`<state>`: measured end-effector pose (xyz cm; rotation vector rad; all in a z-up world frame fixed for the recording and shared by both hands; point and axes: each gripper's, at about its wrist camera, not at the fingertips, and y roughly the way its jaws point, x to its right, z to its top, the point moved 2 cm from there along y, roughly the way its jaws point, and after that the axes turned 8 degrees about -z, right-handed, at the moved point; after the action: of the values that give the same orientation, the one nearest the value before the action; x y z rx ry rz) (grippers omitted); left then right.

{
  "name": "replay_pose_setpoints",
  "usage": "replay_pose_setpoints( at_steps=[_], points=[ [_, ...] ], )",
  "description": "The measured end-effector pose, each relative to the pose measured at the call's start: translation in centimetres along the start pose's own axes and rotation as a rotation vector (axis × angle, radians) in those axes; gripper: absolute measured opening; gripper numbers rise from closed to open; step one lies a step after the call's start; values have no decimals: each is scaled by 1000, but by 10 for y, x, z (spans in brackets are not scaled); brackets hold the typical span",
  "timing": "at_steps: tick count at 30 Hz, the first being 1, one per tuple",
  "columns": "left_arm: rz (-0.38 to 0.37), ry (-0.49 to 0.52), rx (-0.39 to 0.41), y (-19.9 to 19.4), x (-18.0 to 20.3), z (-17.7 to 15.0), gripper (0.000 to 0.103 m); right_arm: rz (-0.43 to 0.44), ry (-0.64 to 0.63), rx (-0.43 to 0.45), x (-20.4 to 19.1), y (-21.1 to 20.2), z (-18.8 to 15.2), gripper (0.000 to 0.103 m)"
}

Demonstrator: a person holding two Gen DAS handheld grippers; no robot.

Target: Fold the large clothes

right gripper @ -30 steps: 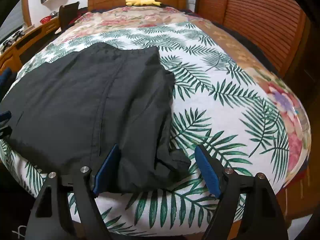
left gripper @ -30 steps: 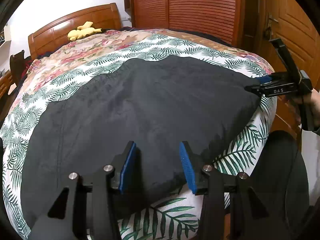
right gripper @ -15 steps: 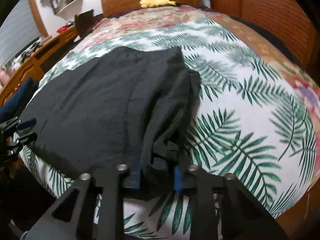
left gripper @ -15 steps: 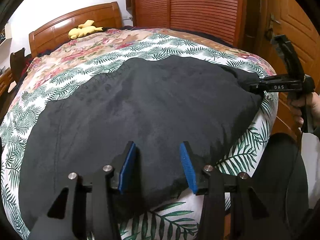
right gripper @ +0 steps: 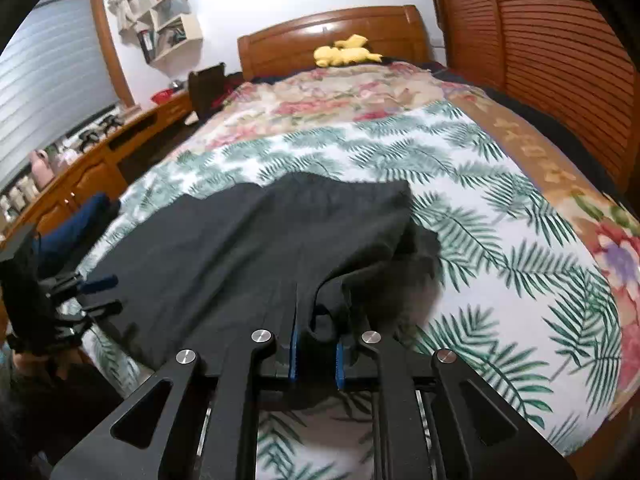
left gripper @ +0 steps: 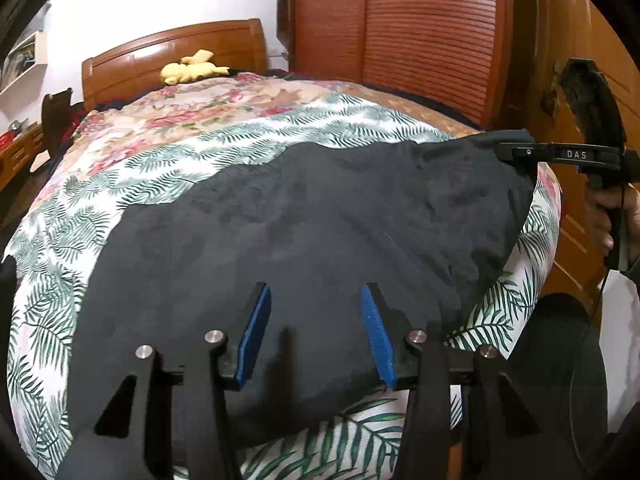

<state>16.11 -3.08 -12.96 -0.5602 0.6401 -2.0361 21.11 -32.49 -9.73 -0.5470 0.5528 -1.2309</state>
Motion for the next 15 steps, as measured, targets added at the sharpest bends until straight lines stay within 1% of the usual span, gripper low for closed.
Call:
replay_pose_setpoints(
  at_steps=[11, 15],
  points=[
    [50, -44, 56, -37, -30, -9, 46, 30, -91, 43, -56, 0, 29, 7],
    [73, -60, 71, -53, -42, -17, 47, 66, -128, 46, -85, 5, 38, 7]
  ],
)
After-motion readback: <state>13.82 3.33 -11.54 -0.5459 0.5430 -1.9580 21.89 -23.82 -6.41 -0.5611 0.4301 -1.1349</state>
